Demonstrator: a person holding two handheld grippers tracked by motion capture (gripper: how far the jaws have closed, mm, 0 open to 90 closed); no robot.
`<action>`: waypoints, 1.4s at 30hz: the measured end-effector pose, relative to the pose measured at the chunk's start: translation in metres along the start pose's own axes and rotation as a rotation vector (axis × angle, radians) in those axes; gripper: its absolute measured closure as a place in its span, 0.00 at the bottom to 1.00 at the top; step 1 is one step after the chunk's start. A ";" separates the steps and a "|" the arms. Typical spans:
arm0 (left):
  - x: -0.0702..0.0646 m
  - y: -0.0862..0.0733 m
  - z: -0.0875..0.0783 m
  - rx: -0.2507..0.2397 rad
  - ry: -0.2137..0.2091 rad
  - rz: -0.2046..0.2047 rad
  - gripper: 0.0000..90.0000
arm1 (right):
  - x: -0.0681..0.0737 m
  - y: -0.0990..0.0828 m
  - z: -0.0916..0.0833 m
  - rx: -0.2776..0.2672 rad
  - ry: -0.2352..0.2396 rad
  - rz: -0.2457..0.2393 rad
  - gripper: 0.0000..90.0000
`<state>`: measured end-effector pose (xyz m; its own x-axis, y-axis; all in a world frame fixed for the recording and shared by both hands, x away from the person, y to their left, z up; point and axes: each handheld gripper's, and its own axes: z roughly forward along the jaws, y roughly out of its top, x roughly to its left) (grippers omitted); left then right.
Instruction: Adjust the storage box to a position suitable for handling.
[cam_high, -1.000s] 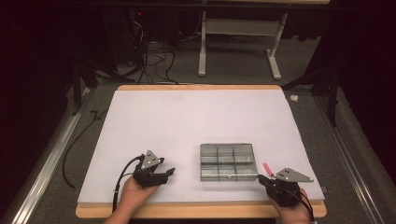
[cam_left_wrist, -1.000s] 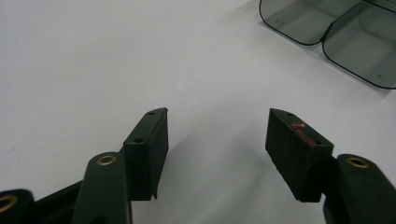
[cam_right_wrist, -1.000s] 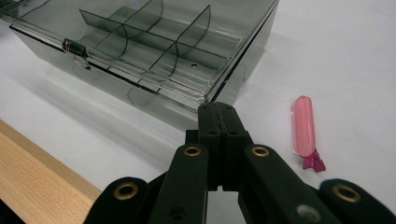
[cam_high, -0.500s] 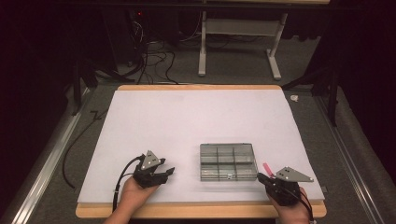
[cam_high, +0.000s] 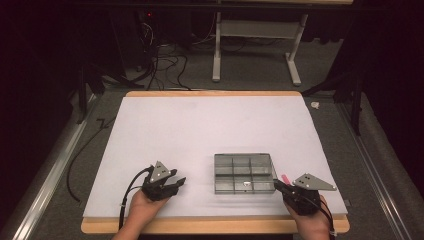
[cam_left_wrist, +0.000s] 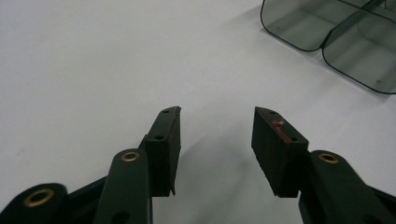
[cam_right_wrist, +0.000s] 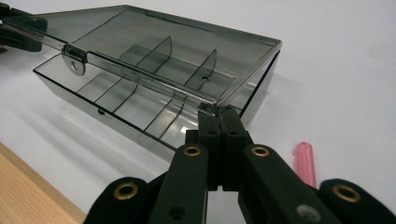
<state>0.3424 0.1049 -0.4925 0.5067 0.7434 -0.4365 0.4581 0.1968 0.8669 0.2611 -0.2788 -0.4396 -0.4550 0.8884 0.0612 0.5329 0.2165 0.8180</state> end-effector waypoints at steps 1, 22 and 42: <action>0.001 0.001 0.000 0.005 -0.006 -0.006 0.59 | 0.000 0.000 0.000 0.000 0.001 0.005 1.00; -0.050 -0.005 -0.005 0.034 -0.160 -0.043 0.75 | 0.001 0.004 0.004 -0.016 -0.006 -0.001 1.00; -0.096 -0.003 0.016 -0.032 -0.274 -0.075 1.00 | 0.000 0.003 0.005 -0.021 0.003 0.006 1.00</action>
<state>0.3045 0.0226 -0.4569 0.6529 0.5261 -0.5449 0.4808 0.2681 0.8349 0.2658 -0.2766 -0.4401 -0.4537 0.8886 0.0675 0.5203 0.2026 0.8296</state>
